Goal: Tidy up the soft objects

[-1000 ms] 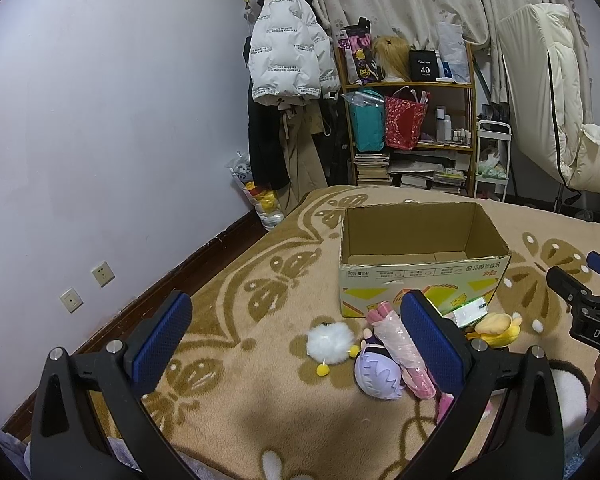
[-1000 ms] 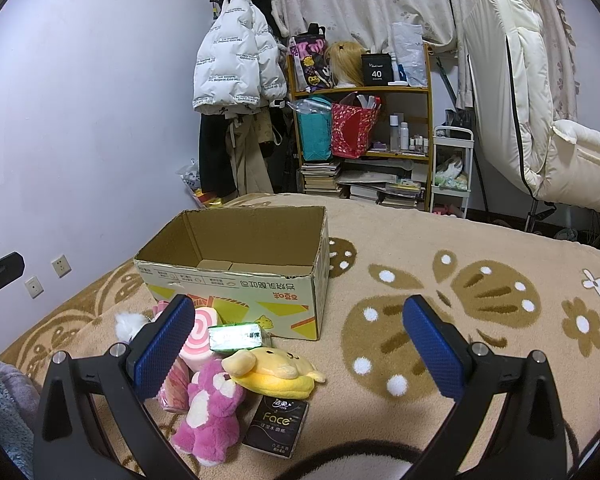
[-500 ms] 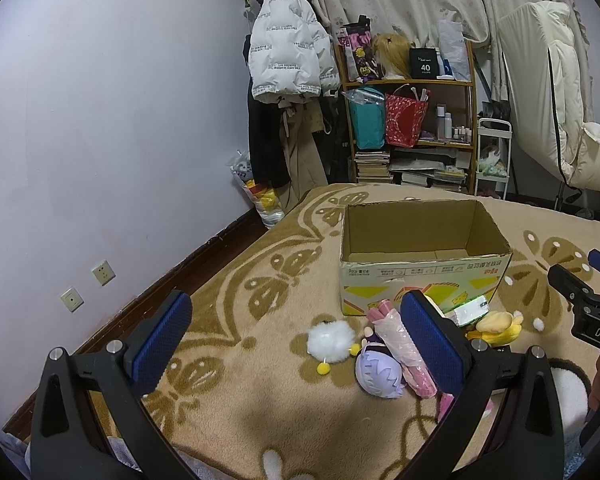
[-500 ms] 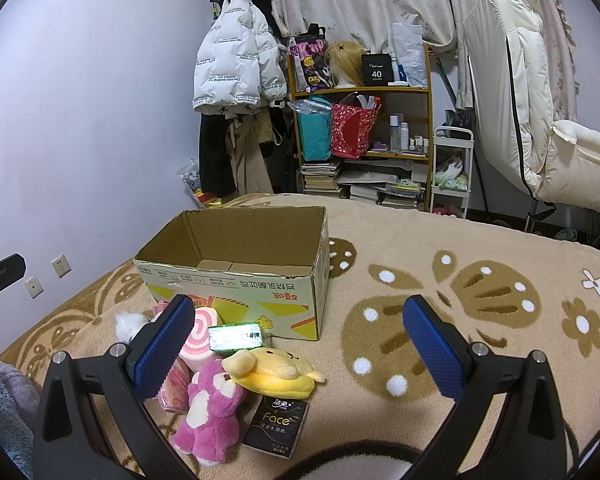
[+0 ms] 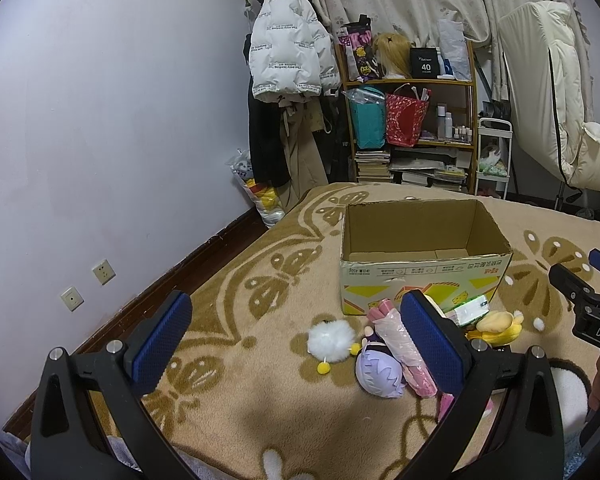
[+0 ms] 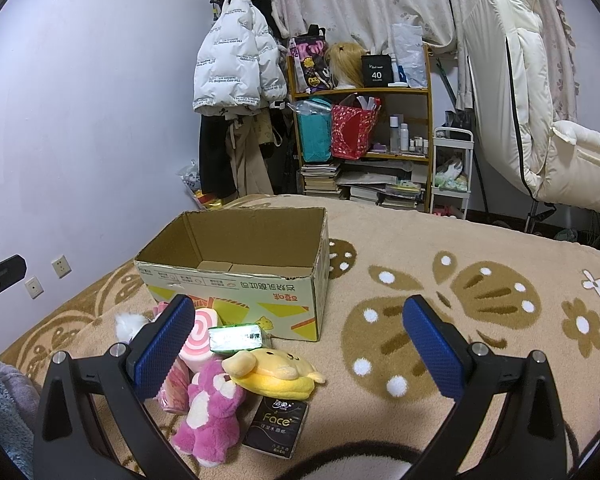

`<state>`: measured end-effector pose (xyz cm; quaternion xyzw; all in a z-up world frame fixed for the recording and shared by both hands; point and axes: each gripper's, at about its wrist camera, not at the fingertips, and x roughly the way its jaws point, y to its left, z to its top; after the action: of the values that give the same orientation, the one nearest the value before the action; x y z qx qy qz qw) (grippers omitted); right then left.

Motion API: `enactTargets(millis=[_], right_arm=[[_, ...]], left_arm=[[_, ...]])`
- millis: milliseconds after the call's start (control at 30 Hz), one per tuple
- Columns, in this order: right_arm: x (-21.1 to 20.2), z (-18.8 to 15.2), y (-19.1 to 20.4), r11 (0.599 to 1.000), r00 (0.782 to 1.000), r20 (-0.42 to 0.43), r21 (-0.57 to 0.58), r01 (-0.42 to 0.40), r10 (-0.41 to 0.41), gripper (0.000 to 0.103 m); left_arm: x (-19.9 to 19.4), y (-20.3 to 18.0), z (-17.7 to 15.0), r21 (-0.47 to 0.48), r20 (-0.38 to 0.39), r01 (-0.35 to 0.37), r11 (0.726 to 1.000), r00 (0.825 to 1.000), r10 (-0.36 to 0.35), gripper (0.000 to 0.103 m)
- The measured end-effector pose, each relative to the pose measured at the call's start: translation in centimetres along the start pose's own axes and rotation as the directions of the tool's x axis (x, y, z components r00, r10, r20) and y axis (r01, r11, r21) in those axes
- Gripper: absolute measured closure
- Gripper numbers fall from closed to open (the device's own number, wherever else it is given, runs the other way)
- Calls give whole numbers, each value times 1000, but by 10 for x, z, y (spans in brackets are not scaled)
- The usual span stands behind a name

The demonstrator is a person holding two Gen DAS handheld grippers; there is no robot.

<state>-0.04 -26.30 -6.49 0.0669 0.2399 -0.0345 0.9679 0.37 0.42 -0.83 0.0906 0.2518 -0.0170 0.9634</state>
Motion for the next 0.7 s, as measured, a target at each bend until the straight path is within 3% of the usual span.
enactTargets(millis=[700], right_arm=[[1,0,0,1000,1000,-2,-3,1,-1,0]], left_arm=[[4,-4,-3,11,-33,-15,1000,999,16,0]])
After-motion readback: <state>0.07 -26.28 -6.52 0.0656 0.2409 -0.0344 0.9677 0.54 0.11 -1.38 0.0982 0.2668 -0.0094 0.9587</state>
